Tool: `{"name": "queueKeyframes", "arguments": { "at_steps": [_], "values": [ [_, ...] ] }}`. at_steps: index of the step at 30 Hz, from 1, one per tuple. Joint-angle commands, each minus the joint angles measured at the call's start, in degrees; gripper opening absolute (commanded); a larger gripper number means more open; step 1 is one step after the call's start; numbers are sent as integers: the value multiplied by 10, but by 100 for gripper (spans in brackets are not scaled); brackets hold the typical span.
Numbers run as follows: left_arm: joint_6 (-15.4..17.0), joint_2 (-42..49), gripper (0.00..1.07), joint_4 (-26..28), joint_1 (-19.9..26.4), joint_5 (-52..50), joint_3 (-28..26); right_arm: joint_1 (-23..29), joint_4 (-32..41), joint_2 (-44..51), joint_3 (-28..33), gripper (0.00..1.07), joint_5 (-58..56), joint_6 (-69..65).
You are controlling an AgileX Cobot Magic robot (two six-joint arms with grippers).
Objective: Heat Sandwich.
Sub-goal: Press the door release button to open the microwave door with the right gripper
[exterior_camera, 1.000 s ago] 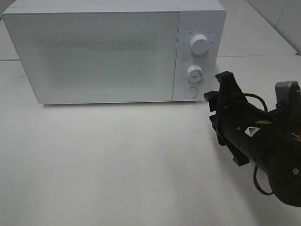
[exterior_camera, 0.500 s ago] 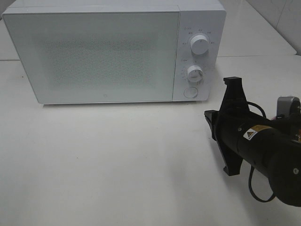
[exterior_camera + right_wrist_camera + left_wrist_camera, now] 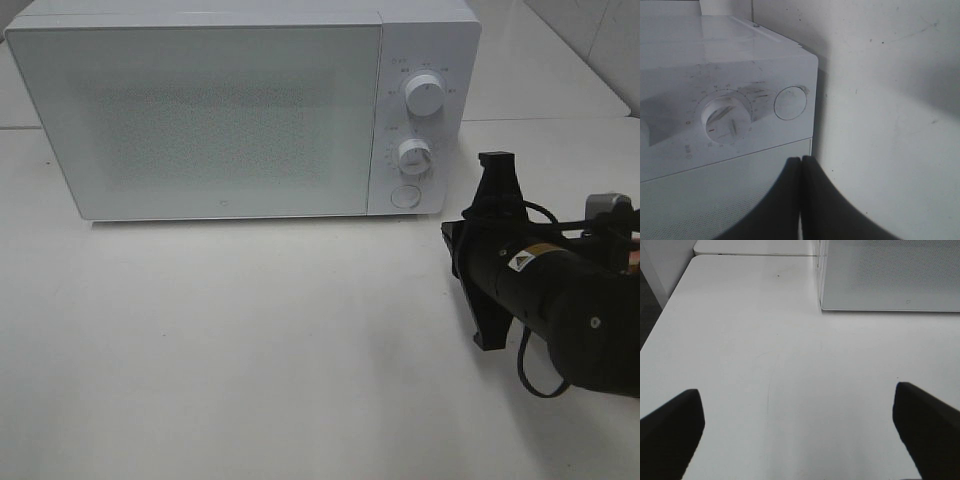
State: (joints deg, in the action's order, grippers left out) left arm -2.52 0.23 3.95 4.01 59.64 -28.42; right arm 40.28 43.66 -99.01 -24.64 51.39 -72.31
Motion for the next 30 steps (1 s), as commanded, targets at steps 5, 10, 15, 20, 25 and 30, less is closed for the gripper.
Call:
{"name": "queueKeyframes", "arguments": {
  "at_steps": [5, 10, 15, 20, 25, 30],
  "values": [
    [1, 15, 97, 6, -1, -3, 2, -35, -44, -46, -58, 0, -13, 7],
    [1, 15, 97, 6, -1, -3, 2, -51, -49, -78, -97, 0, -26, 6],
    [0, 15, 97, 6, -1, -3, 2, -66, -53, -107, -131, 0, -43, 2],
    [0, 15, 97, 6, -1, -3, 2, -70, -54, -137, -174, 0, -50, 2],
    [0, 15, 97, 6, -1, -3, 2, -82, -55, -161, -202, 0, -67, -13],
    [0, 15, 97, 6, -1, -3, 2, -97, -58, -174, -221, 0, -76, -17]
  ]
}}
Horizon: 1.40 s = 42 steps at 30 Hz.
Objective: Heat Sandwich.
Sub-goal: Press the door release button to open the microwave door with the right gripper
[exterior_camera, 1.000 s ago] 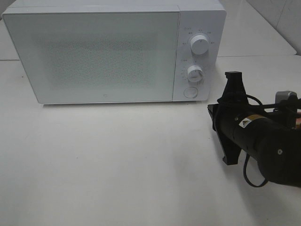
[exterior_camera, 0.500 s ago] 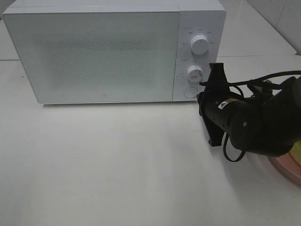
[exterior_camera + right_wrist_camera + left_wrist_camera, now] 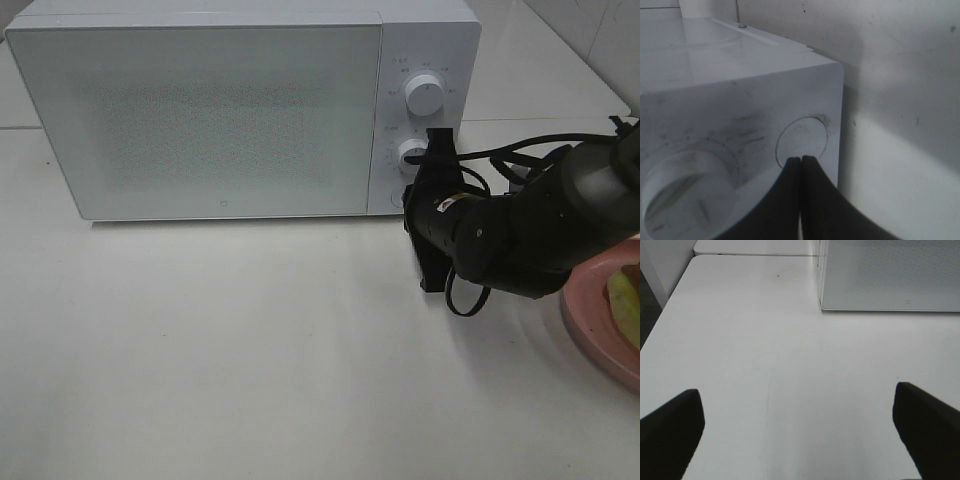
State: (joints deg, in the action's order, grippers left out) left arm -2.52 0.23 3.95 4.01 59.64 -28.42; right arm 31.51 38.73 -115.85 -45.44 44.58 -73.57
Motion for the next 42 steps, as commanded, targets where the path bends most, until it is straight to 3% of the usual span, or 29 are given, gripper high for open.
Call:
{"name": "queueKeyframes", "arguments": {
  "at_steps": [1, 33, 42],
  "values": [
    [0, 15, 97, 6, -1, -3, 2, -10, -10, -9, -16, 0, -13, -5],
    [0, 15, 97, 6, -1, -3, 2, -30, -25, -43, -72, 0, 78, -14],
    [0, 15, 97, 6, -1, -3, 2, -45, -45, -75, -125, 0, 147, -17]
  ]
}}
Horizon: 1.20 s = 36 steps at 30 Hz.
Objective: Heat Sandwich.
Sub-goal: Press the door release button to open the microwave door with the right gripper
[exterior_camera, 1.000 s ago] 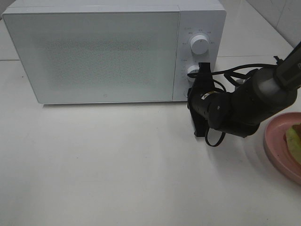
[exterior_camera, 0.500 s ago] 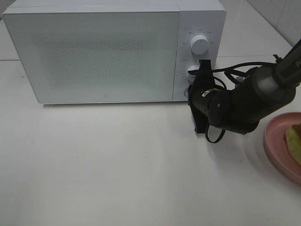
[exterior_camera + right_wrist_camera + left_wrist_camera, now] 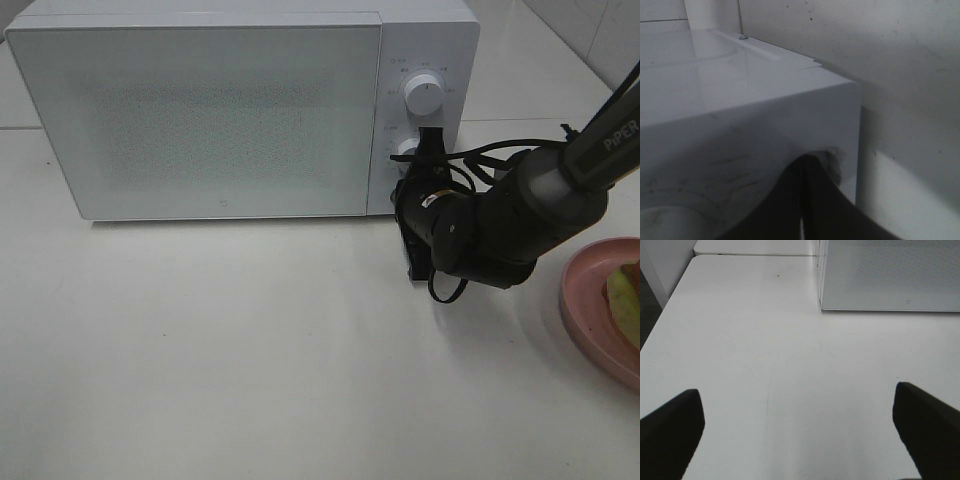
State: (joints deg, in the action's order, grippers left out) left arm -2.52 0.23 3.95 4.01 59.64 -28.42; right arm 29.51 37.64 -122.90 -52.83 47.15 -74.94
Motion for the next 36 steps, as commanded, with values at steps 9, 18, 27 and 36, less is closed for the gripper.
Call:
{"name": "queueKeyframes", "arguments": {
  "at_steps": [9, 18, 27, 36],
  "values": [
    [0, 15, 97, 6, -1, -3, 2, -36, -38, -11, -86, 0, 106, 10],
    [0, 15, 97, 6, -1, -3, 2, -36, -33, -11, -86, 0, 90, 10],
    [0, 15, 97, 6, -1, -3, 2, -36, -32, -10, -85, 0, 57, 10],
    [0, 15, 97, 6, -1, -3, 2, -34, -37, 11, -69, 0, 23, 9]
  ]
}}
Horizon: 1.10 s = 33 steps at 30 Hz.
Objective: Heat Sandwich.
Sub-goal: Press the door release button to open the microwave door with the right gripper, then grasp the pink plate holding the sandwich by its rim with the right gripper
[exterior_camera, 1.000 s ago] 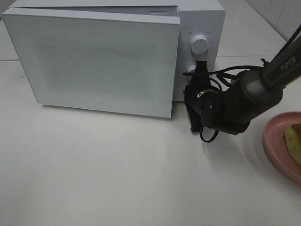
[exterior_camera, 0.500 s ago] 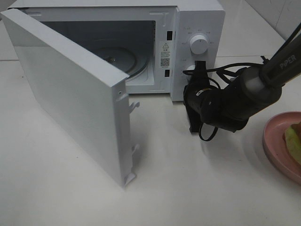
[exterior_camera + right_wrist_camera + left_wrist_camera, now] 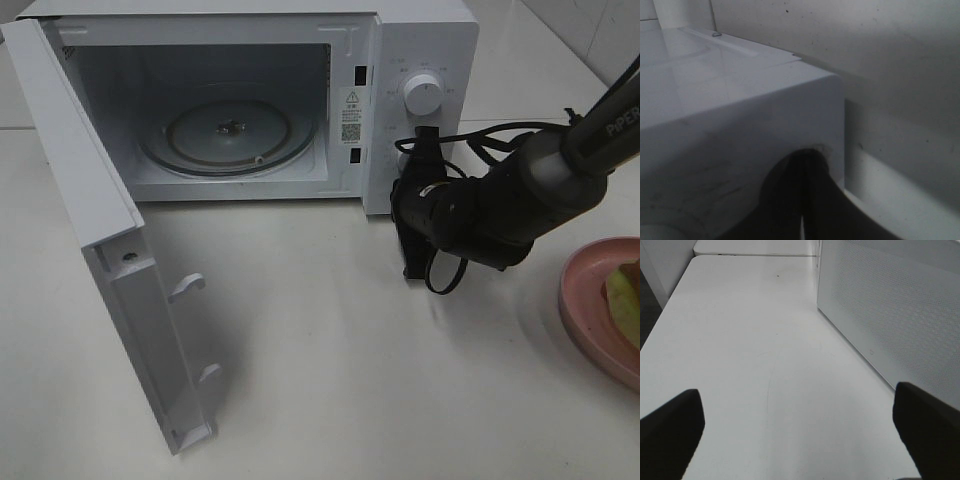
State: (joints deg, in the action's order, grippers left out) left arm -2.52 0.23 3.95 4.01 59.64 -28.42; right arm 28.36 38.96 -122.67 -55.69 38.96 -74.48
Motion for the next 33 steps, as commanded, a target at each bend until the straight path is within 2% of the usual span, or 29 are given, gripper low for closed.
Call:
{"name": "queueKeyframes", "arguments": {
  "at_steps": [1, 3, 12, 25, 33],
  "values": [
    [0, 15, 97, 6, -1, -3, 2, -23, -50, 9, -41, 0, 105, 5],
    [0, 15, 97, 6, -1, -3, 2, -22, -50, 22, -15, 0, 75, 3],
    [0, 15, 97, 6, -1, -3, 2, -2, -62, 54, 57, 0, 74, -36],
    [0, 15, 97, 6, -1, -3, 2, -2, -123, 109, 129, 0, 17, -69],
    [0, 15, 97, 6, -1, -3, 2, -5, -163, 201, 154, 0, -134, 9]
  ]
}}
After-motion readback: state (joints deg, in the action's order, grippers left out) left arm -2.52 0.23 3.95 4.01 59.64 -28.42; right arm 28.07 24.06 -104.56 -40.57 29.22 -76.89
